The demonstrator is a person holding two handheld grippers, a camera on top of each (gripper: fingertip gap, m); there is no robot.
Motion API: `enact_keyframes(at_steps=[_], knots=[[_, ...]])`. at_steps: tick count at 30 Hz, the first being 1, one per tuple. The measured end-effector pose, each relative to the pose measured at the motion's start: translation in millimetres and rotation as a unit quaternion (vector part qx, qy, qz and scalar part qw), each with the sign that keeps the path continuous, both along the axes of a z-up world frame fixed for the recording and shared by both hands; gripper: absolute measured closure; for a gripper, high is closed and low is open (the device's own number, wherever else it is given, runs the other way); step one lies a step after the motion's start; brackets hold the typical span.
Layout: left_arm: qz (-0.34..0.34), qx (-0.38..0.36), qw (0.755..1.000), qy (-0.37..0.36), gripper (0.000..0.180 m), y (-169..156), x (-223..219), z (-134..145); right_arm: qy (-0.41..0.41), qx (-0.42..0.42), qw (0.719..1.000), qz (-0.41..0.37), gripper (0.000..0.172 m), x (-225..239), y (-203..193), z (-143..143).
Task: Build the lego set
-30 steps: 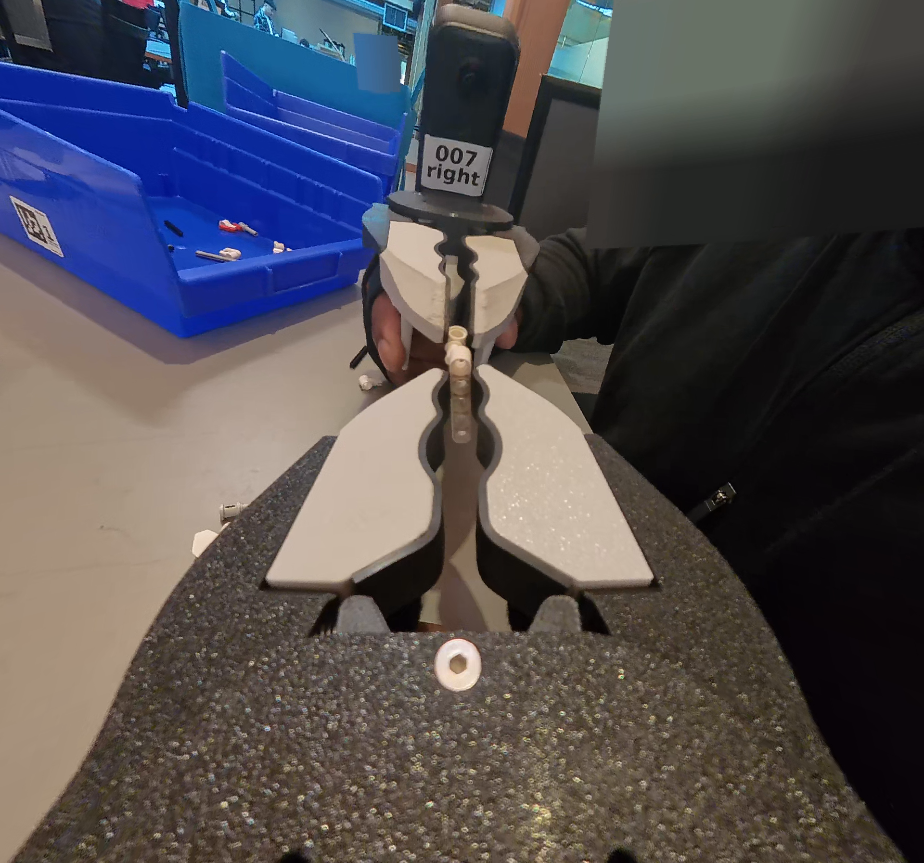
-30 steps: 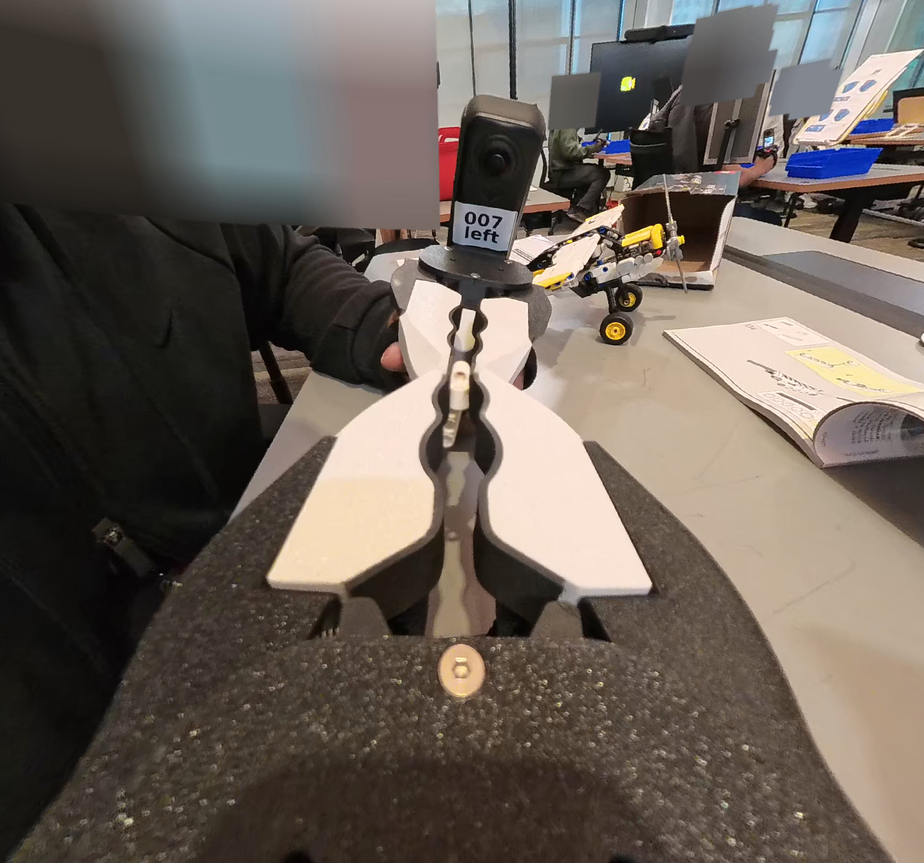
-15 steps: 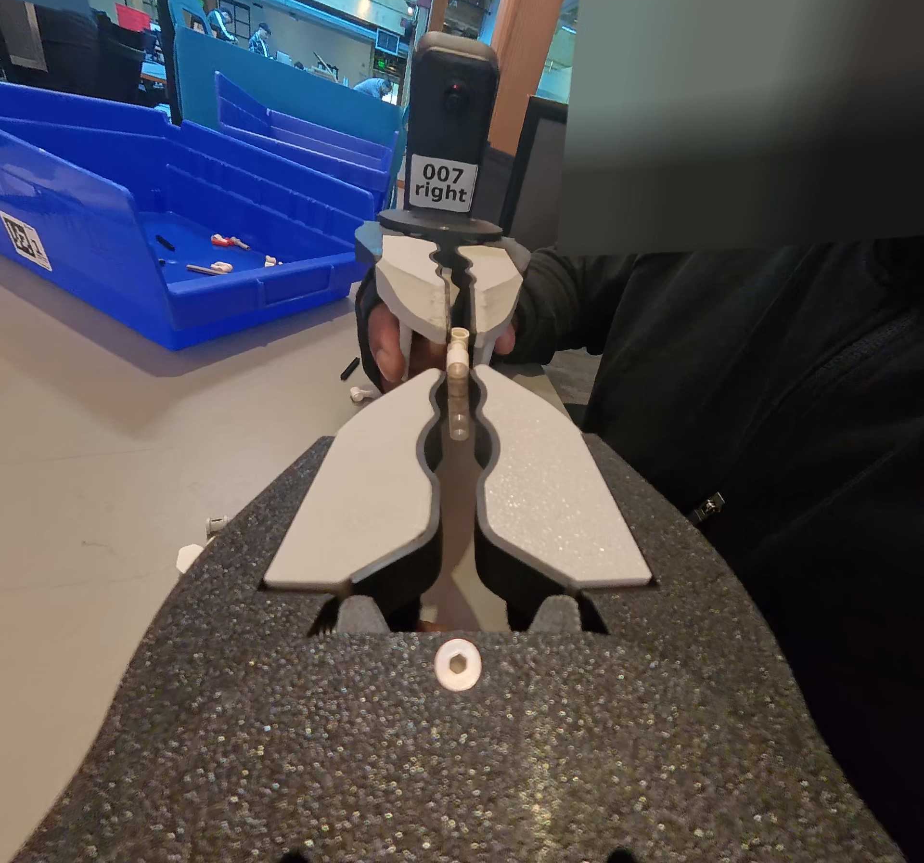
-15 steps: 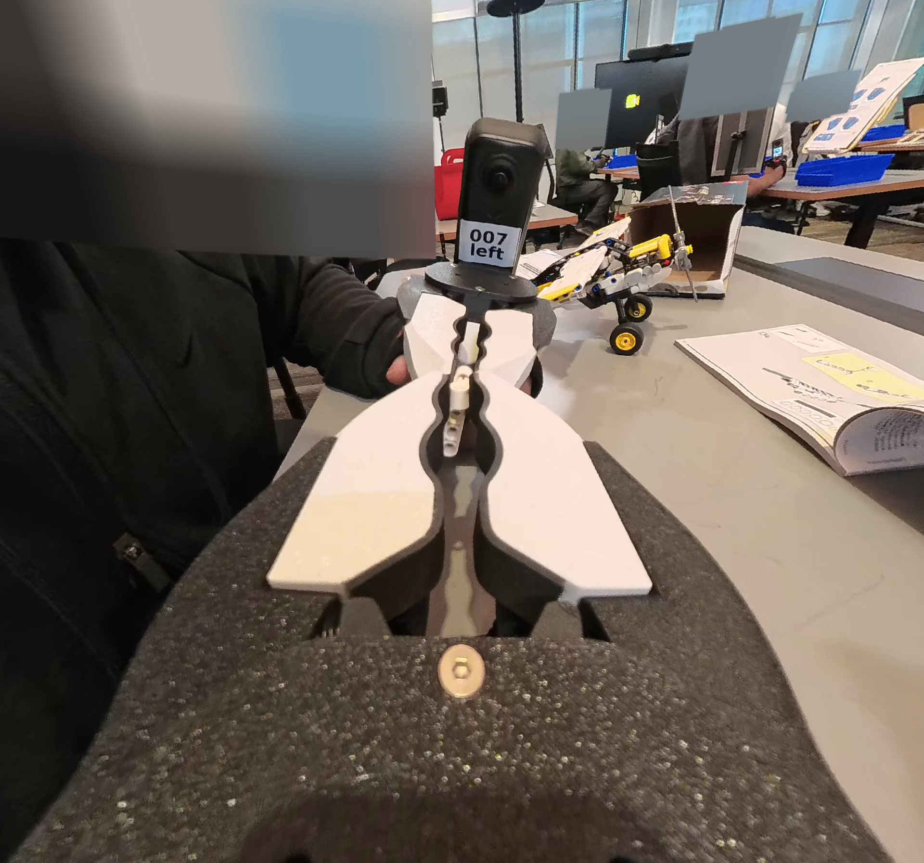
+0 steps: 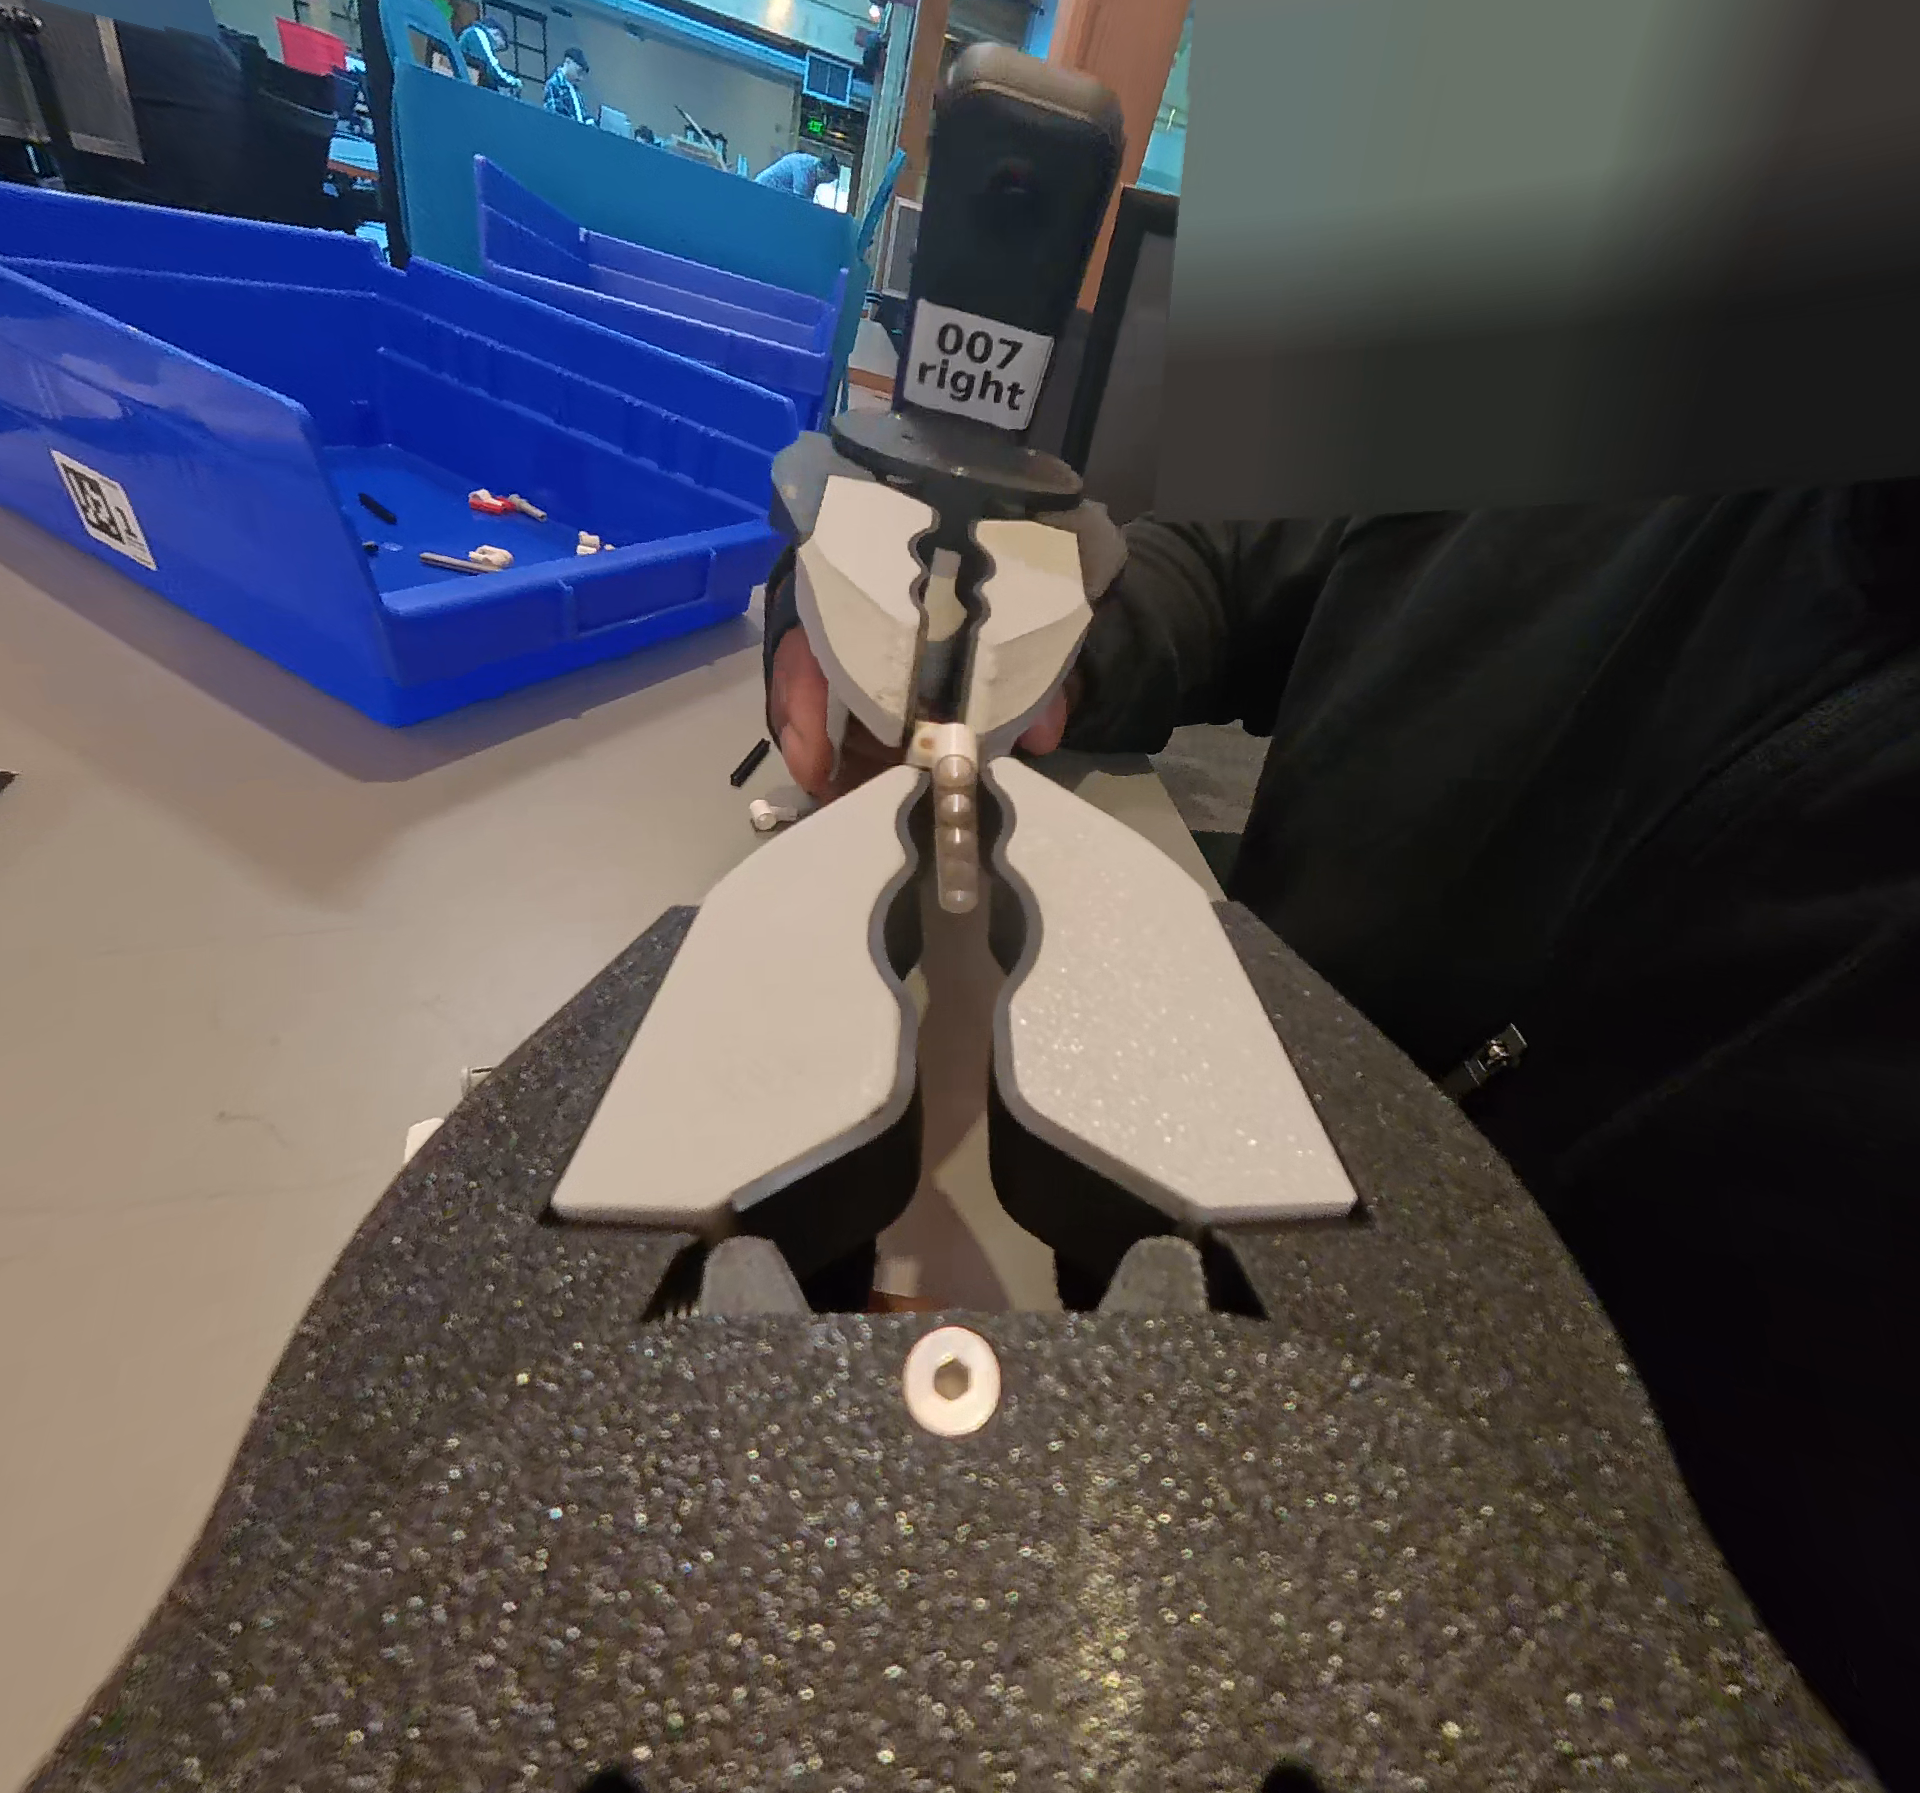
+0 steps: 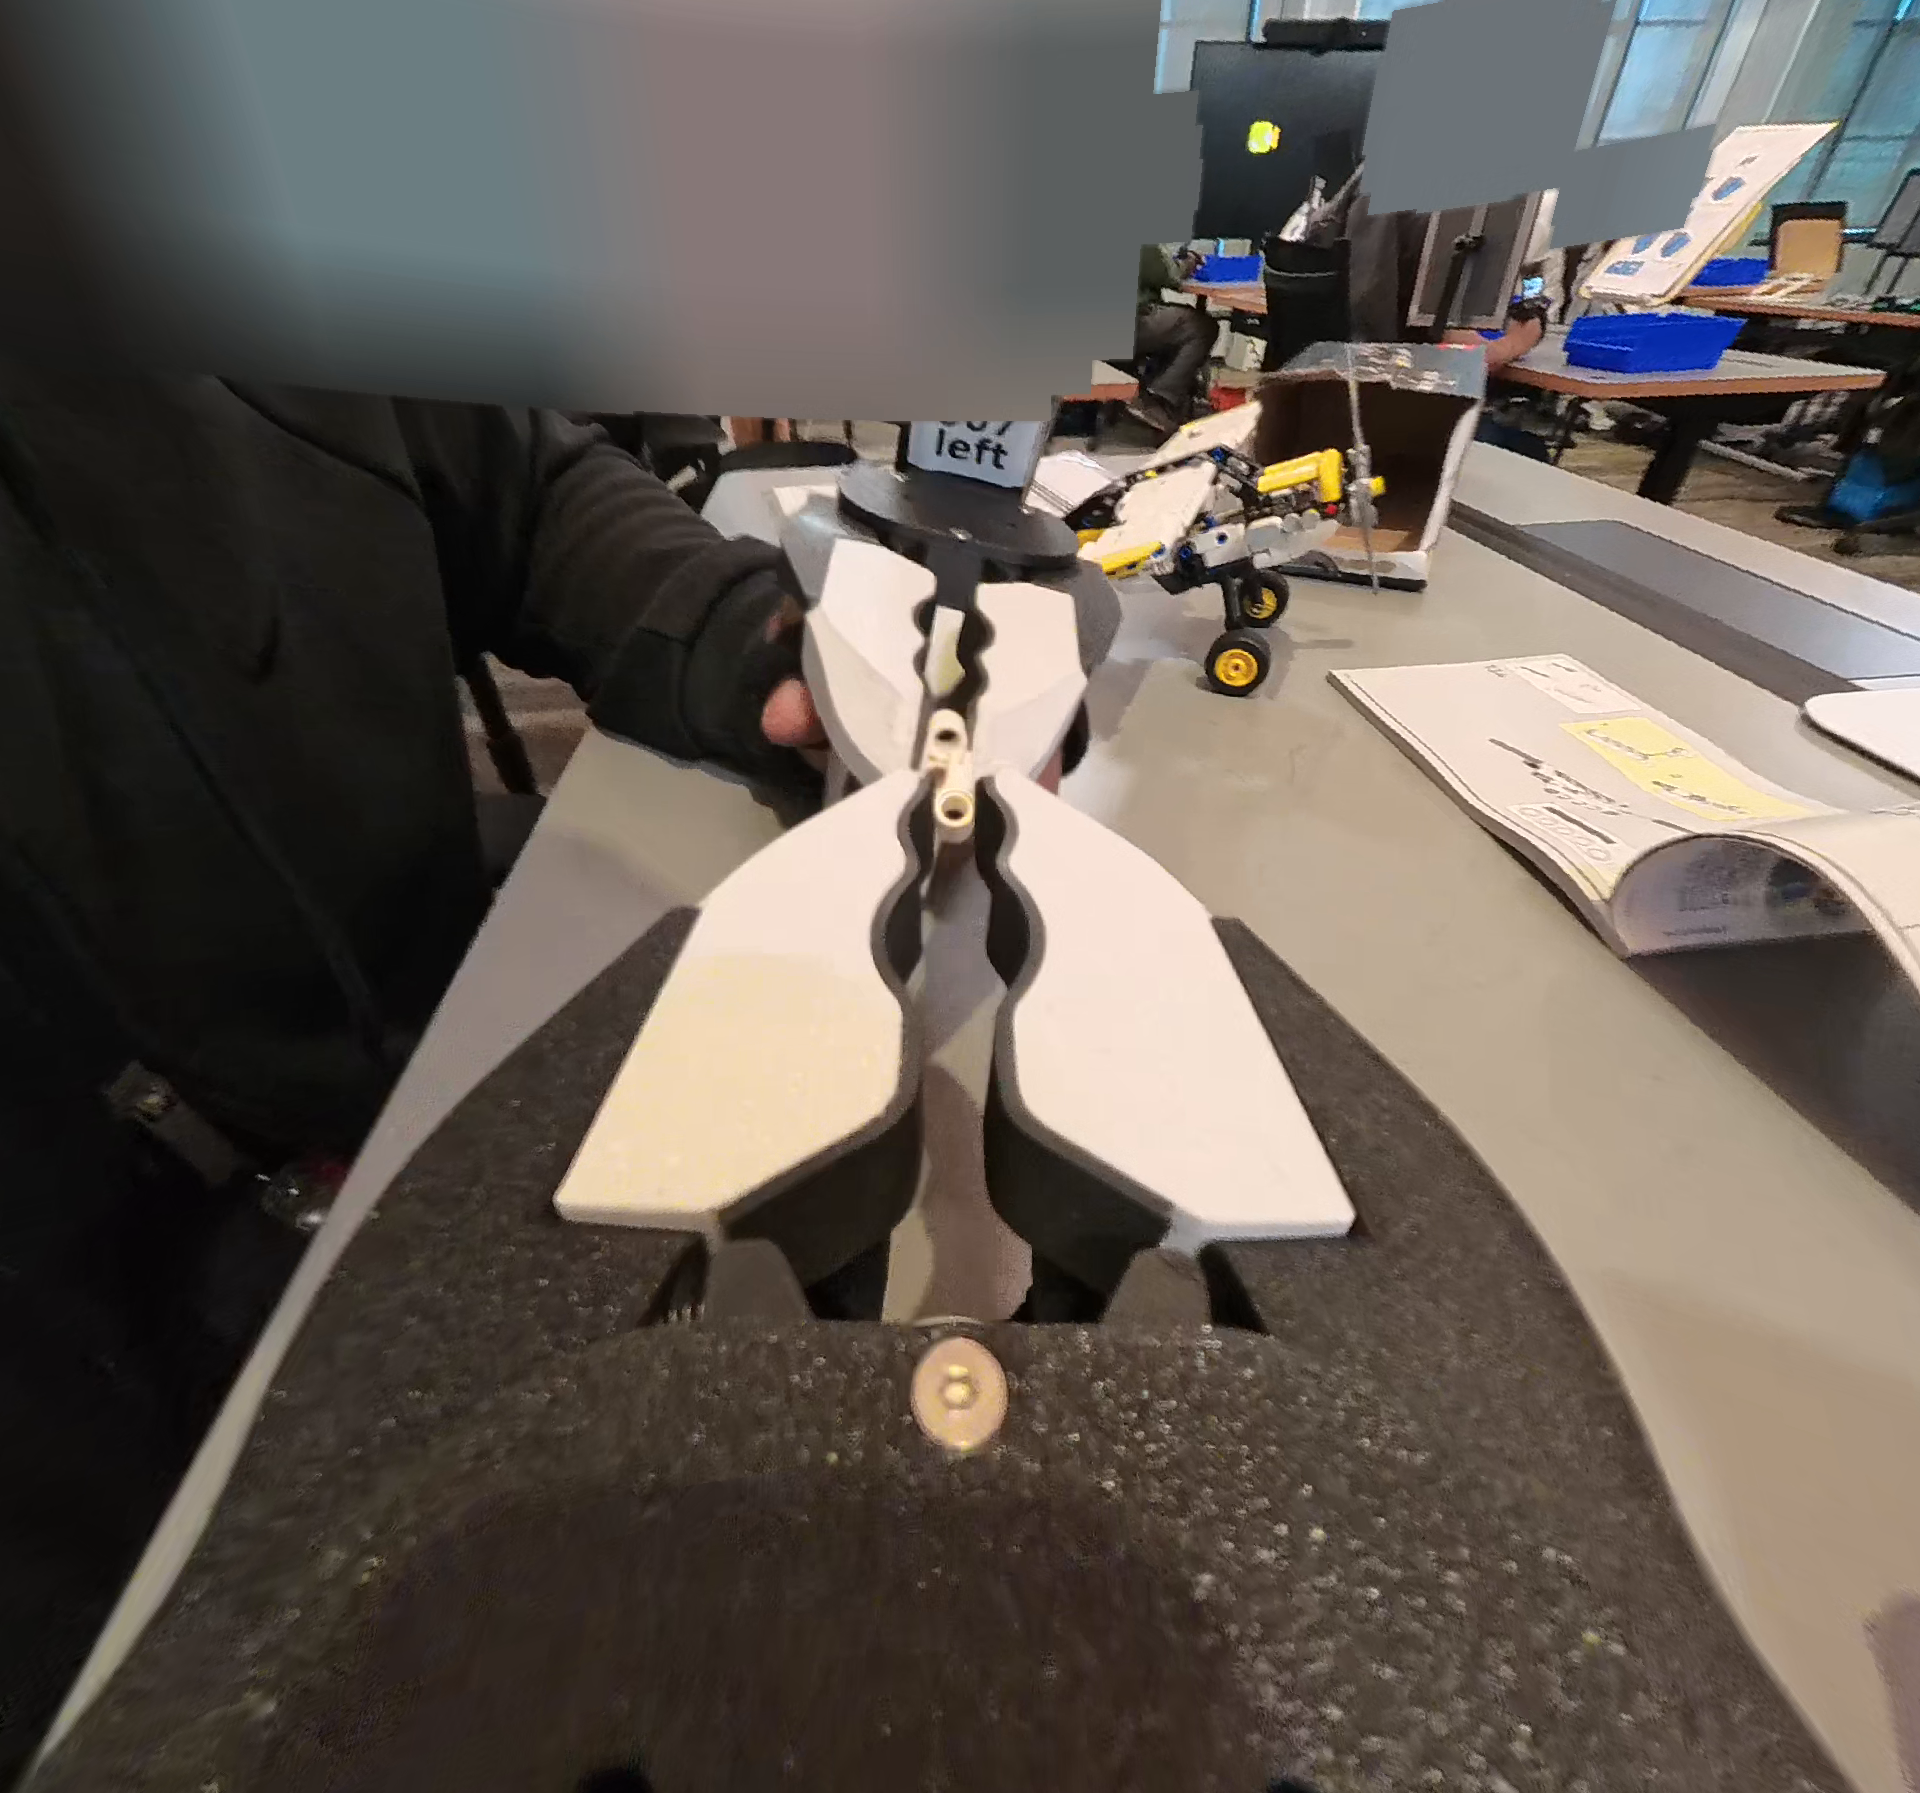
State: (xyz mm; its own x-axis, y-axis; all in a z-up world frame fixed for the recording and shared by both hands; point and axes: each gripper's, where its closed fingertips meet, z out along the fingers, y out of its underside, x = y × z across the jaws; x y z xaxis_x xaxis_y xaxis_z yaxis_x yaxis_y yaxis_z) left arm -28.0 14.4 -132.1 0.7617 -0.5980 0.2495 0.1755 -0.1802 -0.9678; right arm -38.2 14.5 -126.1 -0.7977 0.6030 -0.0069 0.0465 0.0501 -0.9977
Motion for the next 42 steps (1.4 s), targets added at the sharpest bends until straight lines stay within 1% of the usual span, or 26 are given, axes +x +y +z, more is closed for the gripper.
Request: enact_keyframes(at_steps=[3,8,11,20,24,34,39,42], knots=[[0.003,-0.011,1.0,0.003,0.173,0.9,-0.9,-2.0,0.005,0.035,0.999,-0.004,0.165,0.4,2.8,-4.8],[0.001,-0.048,0.999,0.001,0.173,3.2,0.0,-9.7,0.042,0.104,0.994,-0.017,0.165,2.4,0.9,-9.3],[-0.005,-0.067,0.997,-0.026,0.173,3.4,-0.2,-9.3,0.062,0.143,0.987,-0.028,0.165,2.5,0.3,-13.5],[-0.025,-0.127,0.985,-0.117,0.173,4.9,1.0,-10.0,0.121,0.224,0.965,-0.065,0.165,1.0,1.0,-15.9],[-0.024,-0.153,0.978,-0.136,0.173,6.8,1.7,-13.6,0.131,0.249,0.957,-0.072,0.165,1.0,0.9,-18.6],[-0.03,-0.171,0.968,-0.181,0.173,6.6,3.1,-11.7,0.138,0.242,0.958,-0.065,0.165,3.0,-0.7,-16.1],[-0.028,-0.161,0.963,-0.215,0.173,6.7,2.5,-6.0,0.154,0.227,0.959,-0.07,0.165,2.8,-0.3,-10.4],[-0.032,-0.153,0.963,-0.221,0.173,5.7,2.8,-3.3,0.156,0.215,0.962,-0.072,0.165,2.8,-0.9,-7.6]])
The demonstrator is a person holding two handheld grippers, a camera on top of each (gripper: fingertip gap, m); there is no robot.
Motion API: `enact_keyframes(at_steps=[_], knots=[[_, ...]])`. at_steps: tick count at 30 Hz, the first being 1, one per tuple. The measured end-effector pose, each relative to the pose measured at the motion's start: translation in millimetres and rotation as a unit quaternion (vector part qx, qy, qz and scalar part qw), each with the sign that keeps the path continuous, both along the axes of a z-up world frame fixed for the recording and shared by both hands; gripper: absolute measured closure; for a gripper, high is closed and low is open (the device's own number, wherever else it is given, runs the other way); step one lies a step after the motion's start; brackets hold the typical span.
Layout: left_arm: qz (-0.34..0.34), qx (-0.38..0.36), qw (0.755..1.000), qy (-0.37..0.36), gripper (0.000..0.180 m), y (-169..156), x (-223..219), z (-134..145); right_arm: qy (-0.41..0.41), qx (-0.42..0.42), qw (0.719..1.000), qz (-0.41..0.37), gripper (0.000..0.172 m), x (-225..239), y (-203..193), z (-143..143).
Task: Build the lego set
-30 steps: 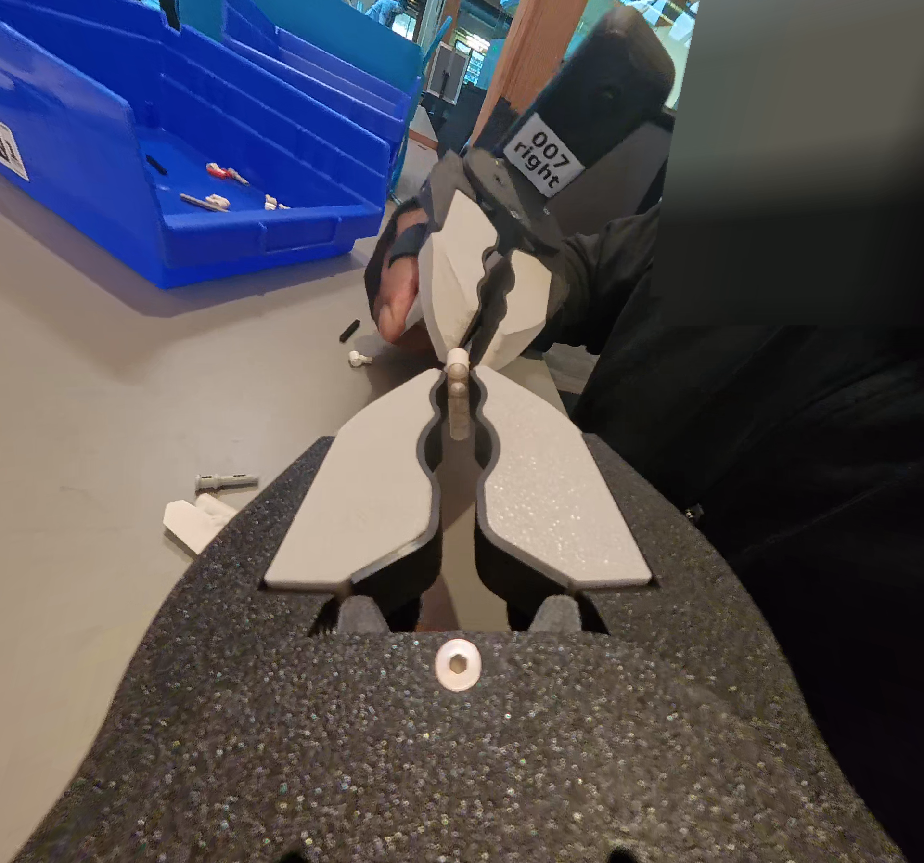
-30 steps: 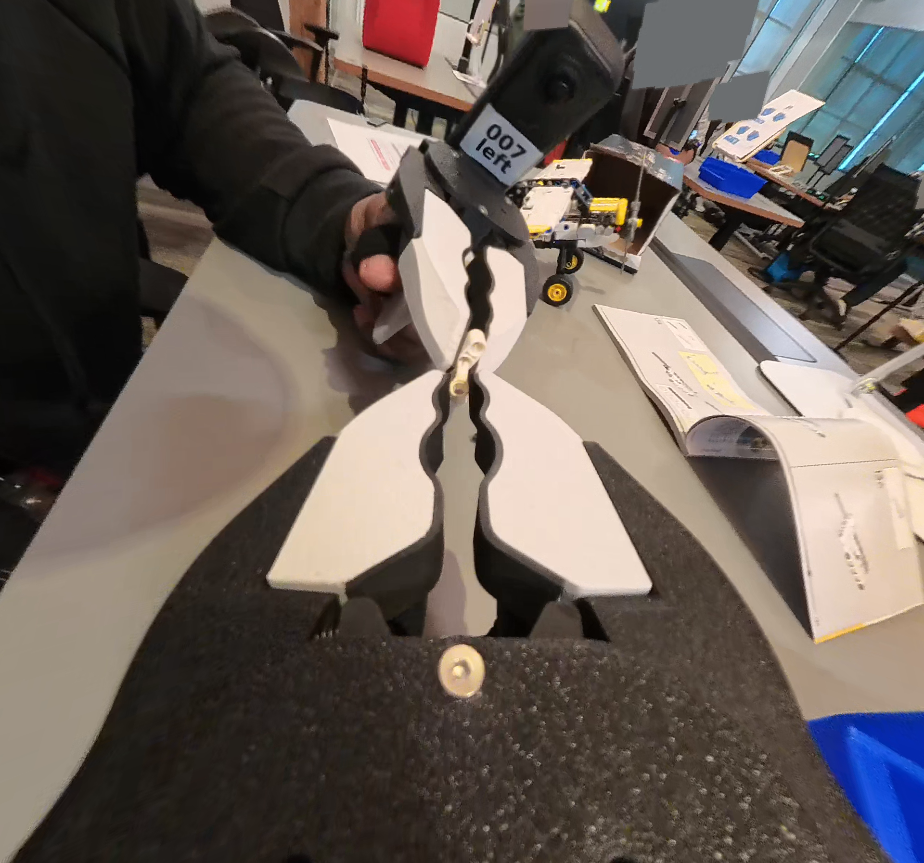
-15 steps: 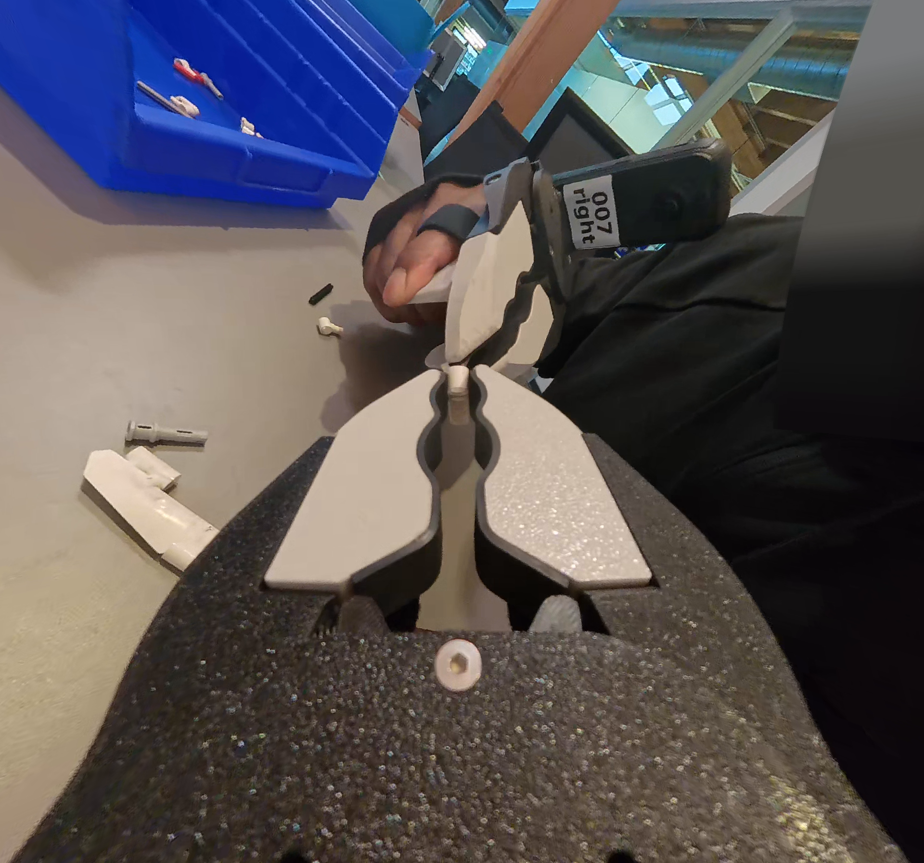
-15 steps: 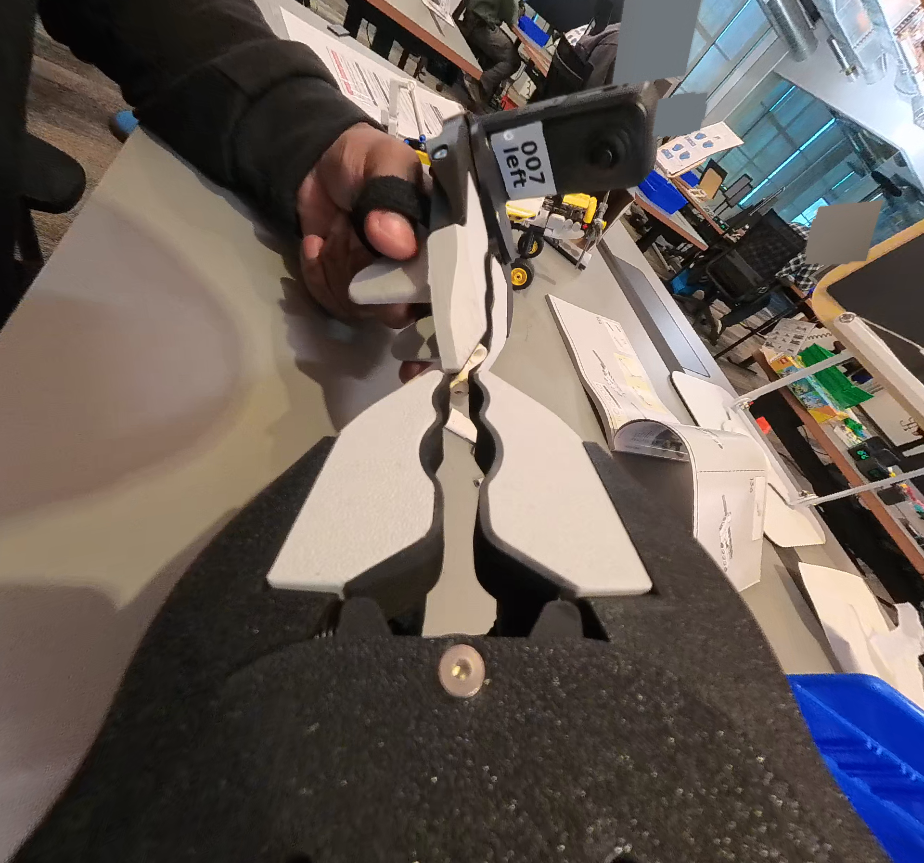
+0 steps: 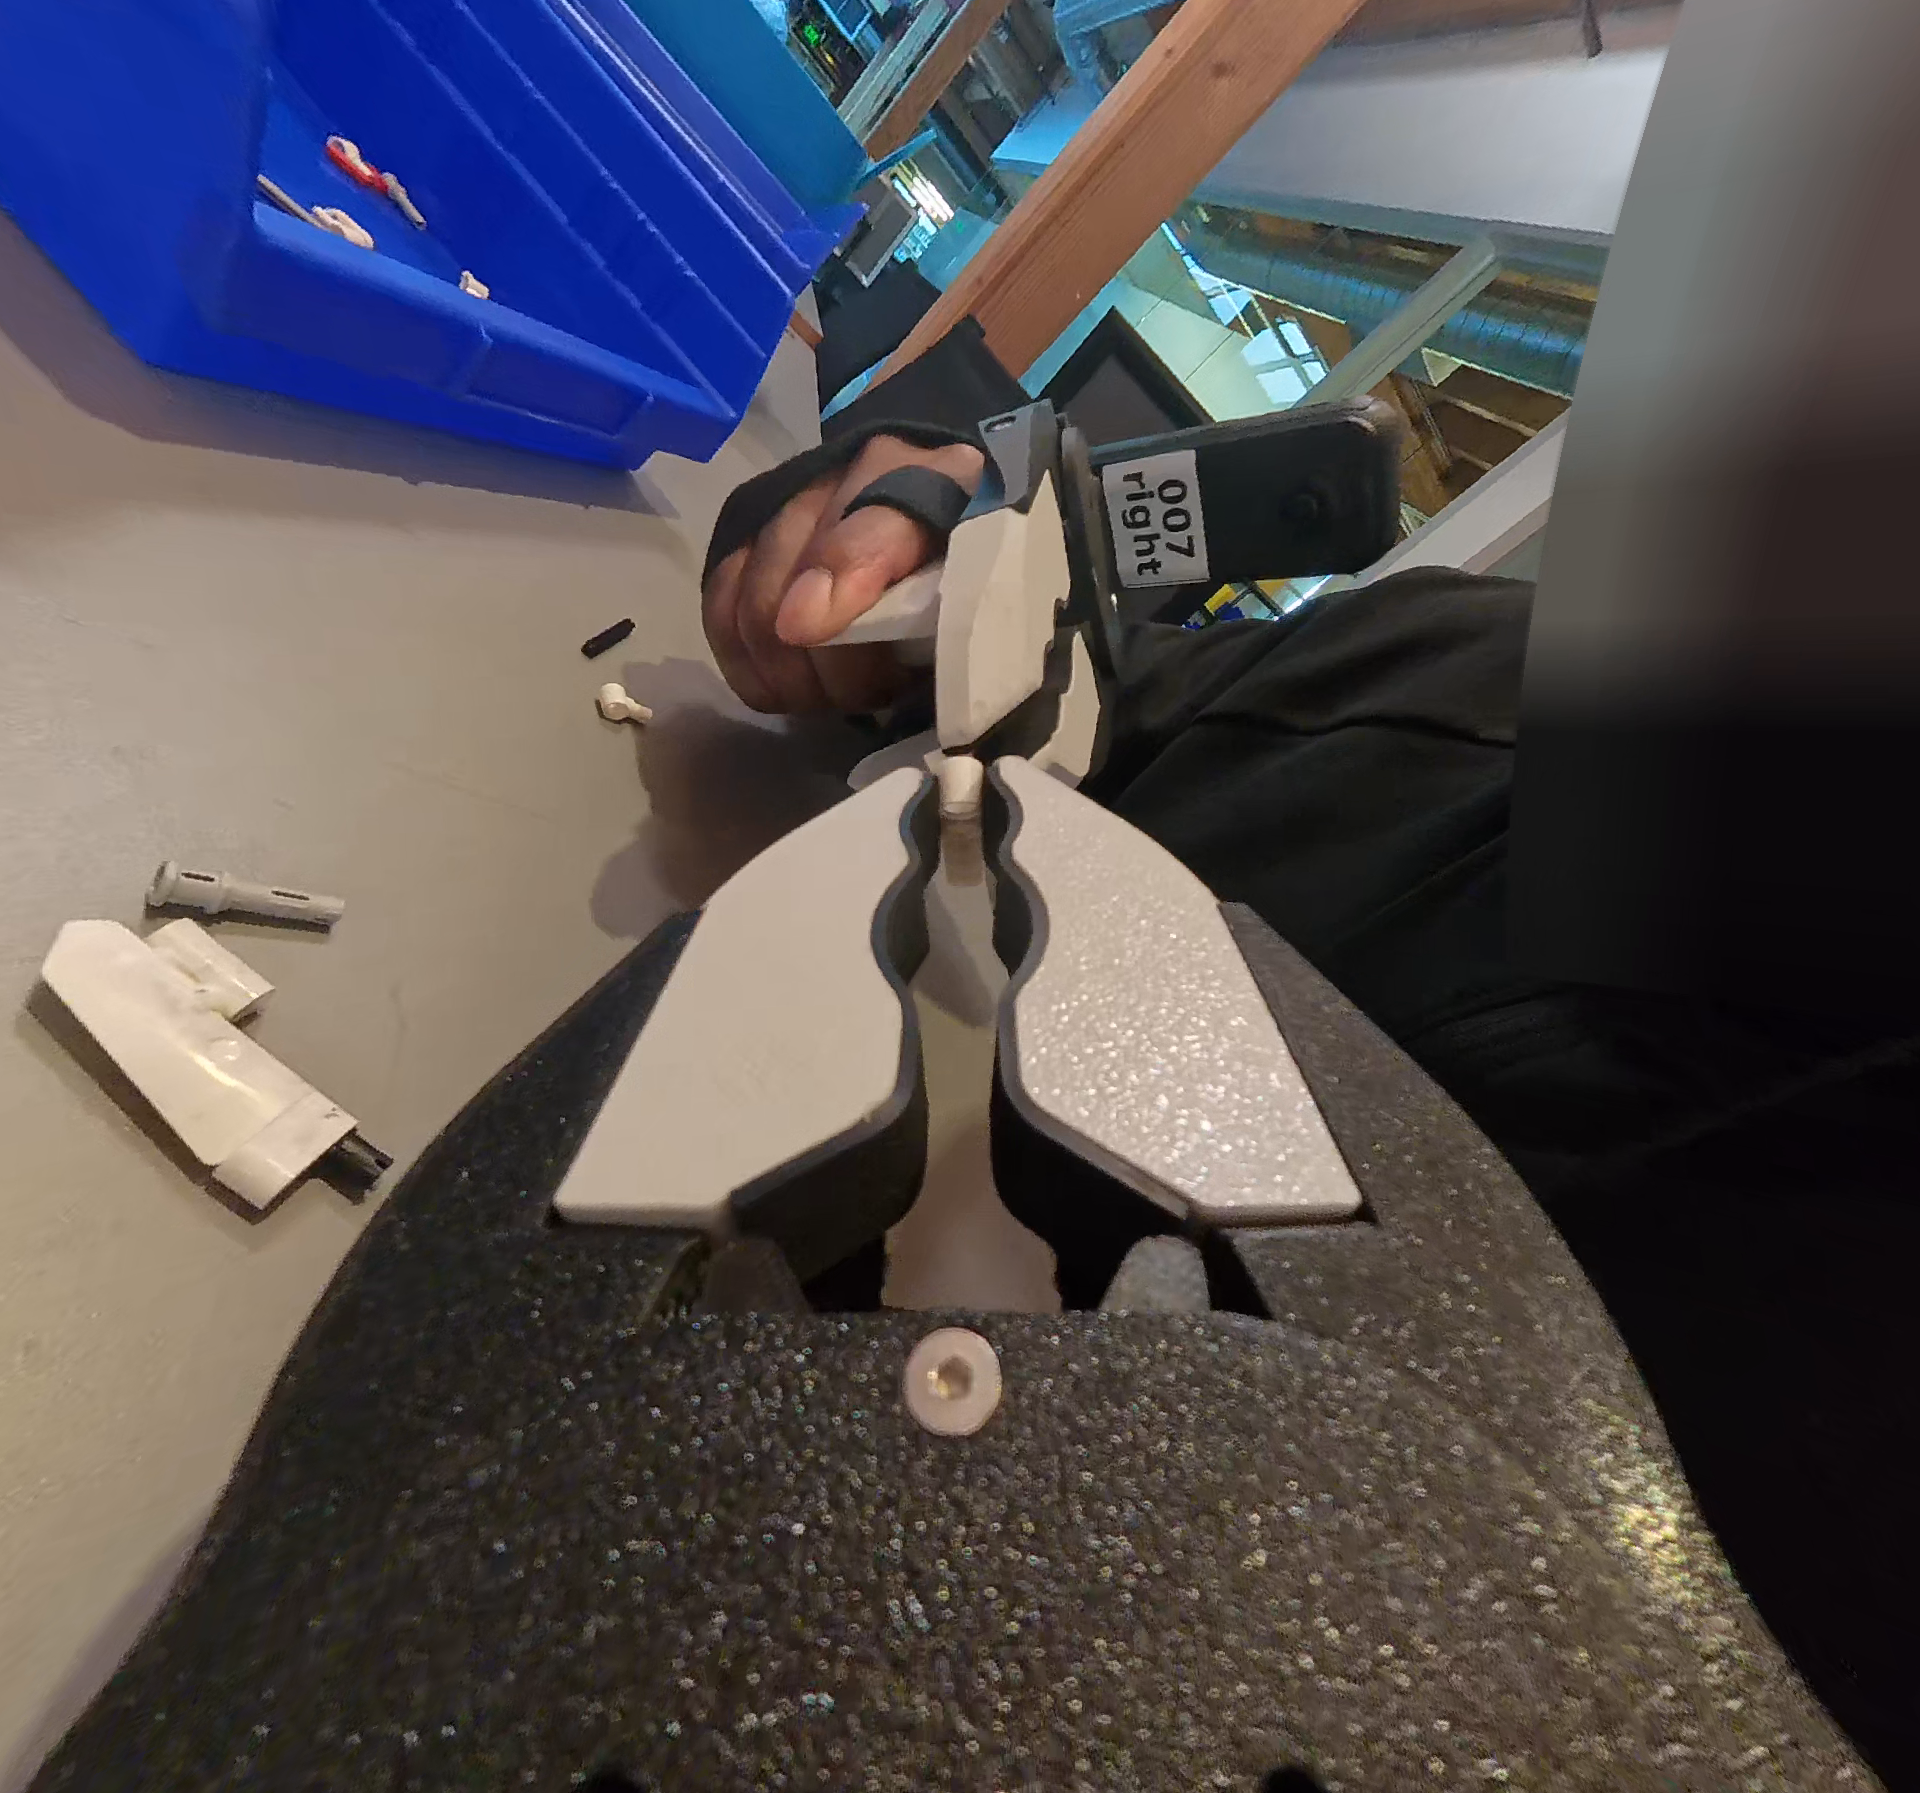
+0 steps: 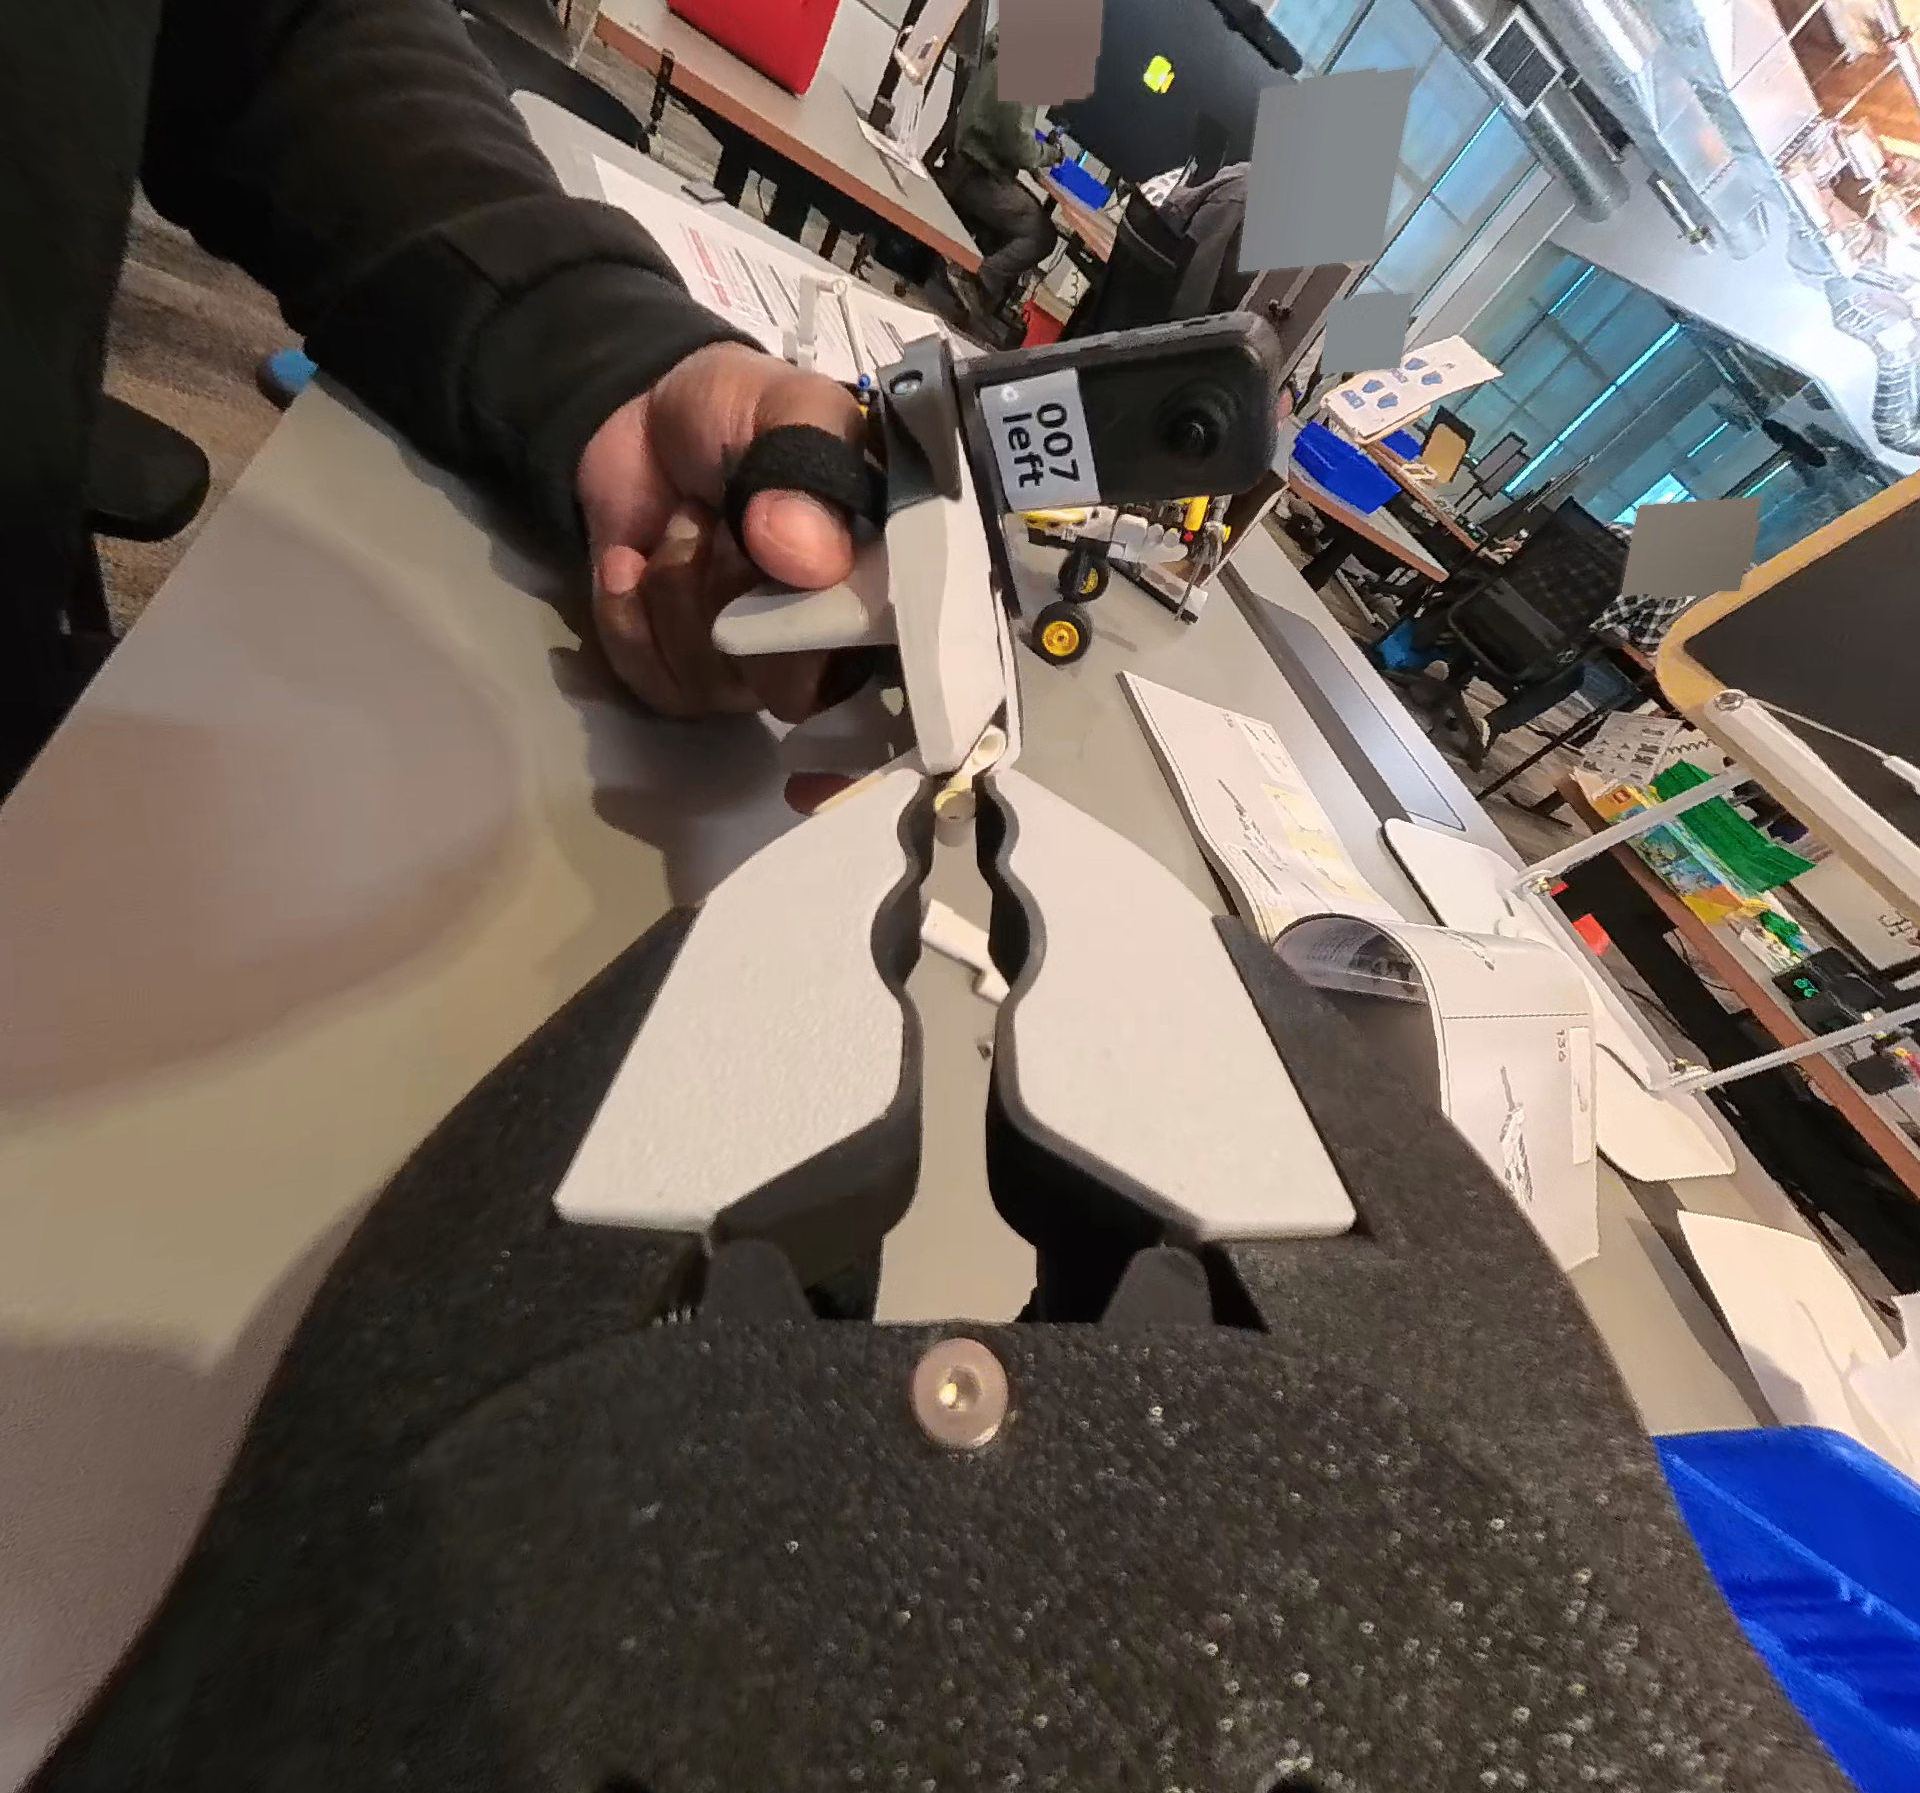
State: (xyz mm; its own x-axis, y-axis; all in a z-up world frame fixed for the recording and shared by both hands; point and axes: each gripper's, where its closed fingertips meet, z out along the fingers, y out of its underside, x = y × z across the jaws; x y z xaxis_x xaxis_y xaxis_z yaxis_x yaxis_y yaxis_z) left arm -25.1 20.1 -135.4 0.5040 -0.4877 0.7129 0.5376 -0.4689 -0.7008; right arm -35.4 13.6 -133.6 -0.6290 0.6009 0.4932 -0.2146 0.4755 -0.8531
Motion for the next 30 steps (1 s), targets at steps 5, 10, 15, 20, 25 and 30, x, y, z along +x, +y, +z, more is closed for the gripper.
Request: enact_keyframes(at_steps=[5,10,15,20,25,30], knots=[[-0.009,0.012,1.0,-0.004,0.173,-1.8,3.0,3.1,-0.001,-0.017,1.0,0.002,0.164,0.3,-0.4,2.4],[-0.013,0.015,1.0,-0.004,0.173,-2.5,3.8,3.7,-0.02,-0.042,0.999,0.011,0.165,1.1,-1.2,2.8],[-0.011,0.012,1.0,-0.001,0.173,-2.0,3.7,2.8,-0.032,-0.04,0.999,0.011,0.165,1.2,-0.6,1.2],[0.011,0.0,0.998,0.06,0.173,1.7,0.2,-7.0,-0.051,0.019,0.999,-0.005,0.165,-0.7,4.3,-11.7],[0.02,-0.022,0.997,0.068,0.173,4.2,-1.4,-12.6,-0.057,0.046,0.997,-0.019,0.165,-2.2,6.9,-17.5],[0.027,-0.046,0.997,0.058,0.173,6.0,-3.4,-16.9,-0.057,0.058,0.996,-0.026,0.165,-3.5,7.2,-20.3]])
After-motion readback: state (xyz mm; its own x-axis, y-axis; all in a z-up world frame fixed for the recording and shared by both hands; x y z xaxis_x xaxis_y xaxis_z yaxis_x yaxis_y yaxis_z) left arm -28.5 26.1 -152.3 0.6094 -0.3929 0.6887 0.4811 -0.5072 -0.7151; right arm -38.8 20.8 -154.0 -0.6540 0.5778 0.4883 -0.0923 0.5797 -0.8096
